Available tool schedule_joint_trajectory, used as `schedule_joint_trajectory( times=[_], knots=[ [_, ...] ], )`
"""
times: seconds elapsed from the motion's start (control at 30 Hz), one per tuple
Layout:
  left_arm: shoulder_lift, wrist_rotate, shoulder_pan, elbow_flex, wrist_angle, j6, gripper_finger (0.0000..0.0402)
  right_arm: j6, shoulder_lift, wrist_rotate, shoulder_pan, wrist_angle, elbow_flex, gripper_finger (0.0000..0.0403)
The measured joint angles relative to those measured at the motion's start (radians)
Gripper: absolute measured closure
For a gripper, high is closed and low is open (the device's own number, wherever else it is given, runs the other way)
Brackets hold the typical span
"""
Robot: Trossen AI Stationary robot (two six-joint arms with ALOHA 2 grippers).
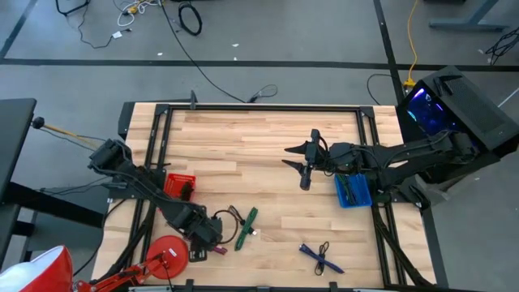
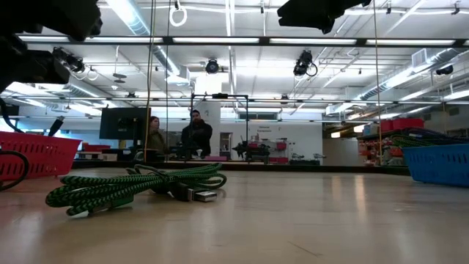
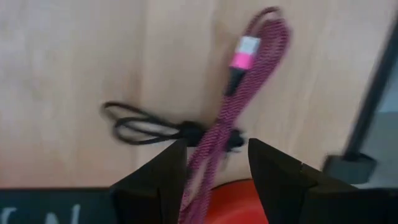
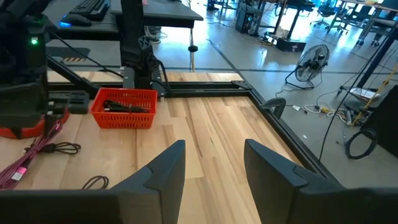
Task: Pick & Place USB Port
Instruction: Put the pink charger cable into the blue bin
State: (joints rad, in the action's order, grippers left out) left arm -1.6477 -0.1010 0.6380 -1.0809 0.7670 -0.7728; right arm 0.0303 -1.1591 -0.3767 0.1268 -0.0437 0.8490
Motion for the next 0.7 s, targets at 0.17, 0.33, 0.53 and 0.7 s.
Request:
schedule_joint_trajectory(
  times=[0.17, 0.33, 0.53, 0.7],
  knots=[
    [-0.002, -0.027, 0.005, 0.0, -0.05, -0.001, 0.0225, 0.0, 0.0, 0.0, 0.0, -0.002, 0.0, 0.0236],
    [-0.013, -0.024, 0.012, 0.0, -0.049, -0.001, 0.0225, 0.0, 0.0, 0.0, 0.0, -0.002, 0.0, 0.0236],
    [-0.08, -0.032, 0.012, 0.001, -0.047, 0.008, 0.0225, 0.0, 0.0, 0.003, 0.0, -0.001, 0.0, 0.0236],
    [-0.115, -0.035, 0.01, 0.002, -0.047, 0.011, 0.0225, 0.0, 0.0, 0.003, 0.0, 0.0, 0.0, 0.0236]
  ],
)
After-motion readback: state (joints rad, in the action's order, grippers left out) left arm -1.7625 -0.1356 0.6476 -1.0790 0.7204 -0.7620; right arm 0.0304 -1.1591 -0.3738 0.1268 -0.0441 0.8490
